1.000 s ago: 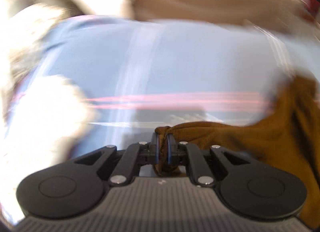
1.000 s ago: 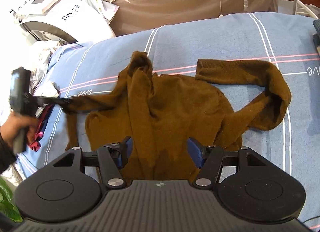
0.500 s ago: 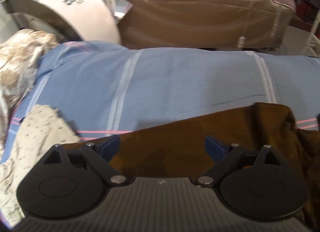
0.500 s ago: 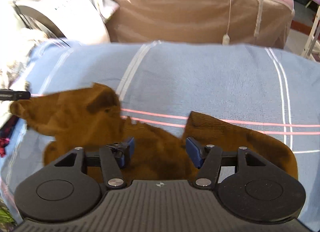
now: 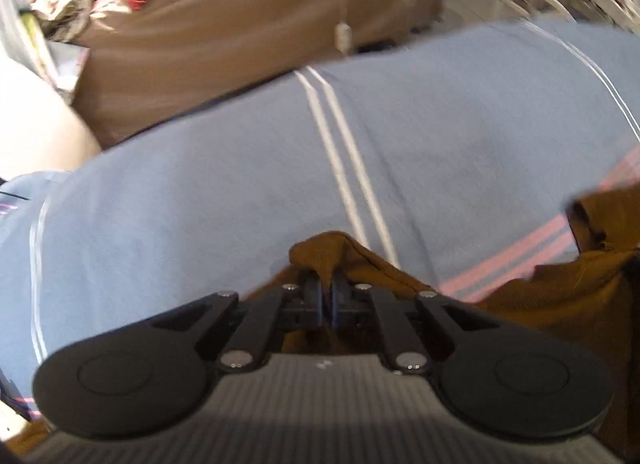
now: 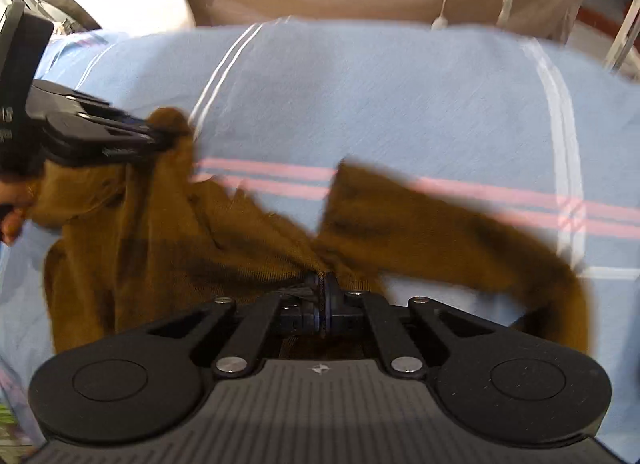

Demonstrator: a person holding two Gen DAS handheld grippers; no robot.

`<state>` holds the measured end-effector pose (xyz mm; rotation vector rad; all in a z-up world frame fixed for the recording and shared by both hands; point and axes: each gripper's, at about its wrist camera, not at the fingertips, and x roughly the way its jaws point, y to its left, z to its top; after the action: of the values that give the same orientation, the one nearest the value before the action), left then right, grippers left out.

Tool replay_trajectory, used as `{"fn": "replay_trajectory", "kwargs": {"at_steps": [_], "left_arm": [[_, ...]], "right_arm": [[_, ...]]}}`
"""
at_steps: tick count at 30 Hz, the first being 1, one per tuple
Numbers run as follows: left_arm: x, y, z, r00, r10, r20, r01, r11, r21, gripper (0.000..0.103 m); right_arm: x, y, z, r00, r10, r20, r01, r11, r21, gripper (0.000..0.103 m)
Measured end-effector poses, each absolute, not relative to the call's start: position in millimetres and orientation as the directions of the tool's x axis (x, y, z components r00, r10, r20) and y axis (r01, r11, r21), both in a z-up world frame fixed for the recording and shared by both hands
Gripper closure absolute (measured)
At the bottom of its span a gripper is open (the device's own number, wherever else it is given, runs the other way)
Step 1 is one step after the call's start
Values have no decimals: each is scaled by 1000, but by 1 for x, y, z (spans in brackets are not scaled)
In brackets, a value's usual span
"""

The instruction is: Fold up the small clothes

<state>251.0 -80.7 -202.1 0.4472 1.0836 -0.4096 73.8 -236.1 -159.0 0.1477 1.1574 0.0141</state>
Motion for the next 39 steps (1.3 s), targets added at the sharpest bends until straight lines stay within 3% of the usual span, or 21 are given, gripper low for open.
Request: {"fn": "replay_trajectory", "kwargs": {"at_steps": [5,6,7,8,9,11,12,14,19,23,26,30,34,35,37,38,39], "left_arm": [[314,-68,-158,570,-43,-821,355,914,198,98],[325,-63,-150,590,-51,-806,313,934,170,92],[333,-58,-146,594,-62,-802,285,949,138,80],[341,-55,-146,560,-59,-826,274,955,118,41],[343,-51,-147,528,-63,-847,285,952,107,25],[331,-39,-147,548,-76,-833,311,943,119,22],[321,-34,-149,541,-70,-838,323,938,130,13],[291,-17,-153,509,-57,-859,340,930,139,7],[174,46,-171,373,-152,-915,330,944,-22,7],[97,94,-196,299,-196,-934,244,962,-124,9],[61,109,-209,278,-211,-937,279,951,-132,11],[35,87,-221,335,-188,-923,508,862,9,13],[41,47,-229,408,-260,-875,665,741,90,16],[43,35,-231,402,-290,-868,695,714,84,16],[49,16,-235,369,-323,-871,732,679,59,17],[53,6,-233,349,-329,-878,730,682,35,23],[55,0,-230,335,-330,-882,719,695,13,39]], "right_arm": [[123,-282,-113,537,-97,-838,150,988,-18,103],[132,-288,-98,583,-165,-796,186,980,-67,103],[139,-296,-85,618,-208,-758,231,970,-77,101],[144,-305,-78,631,-214,-746,267,962,-51,93],[151,-315,-77,618,-152,-772,271,962,28,76],[148,-324,-81,603,-10,-798,242,955,171,67],[139,-320,-81,612,15,-790,218,958,187,61],[115,-307,-86,599,62,-798,174,963,205,57],[32,-258,-114,520,283,-806,151,898,413,51],[-36,-216,-128,446,391,-805,75,880,469,49],[-69,-184,-129,392,341,-854,-111,939,324,48],[-98,-155,-136,360,232,-904,-394,916,78,48],[-98,-140,-148,386,165,-908,-575,812,-97,47],[-95,-137,-151,397,165,-903,-601,790,-120,46],[-85,-133,-157,394,196,-898,-654,746,-125,27],[-78,-131,-159,386,191,-903,-669,731,-131,27],[-68,-132,-157,365,208,-908,-659,747,-94,39]]}}
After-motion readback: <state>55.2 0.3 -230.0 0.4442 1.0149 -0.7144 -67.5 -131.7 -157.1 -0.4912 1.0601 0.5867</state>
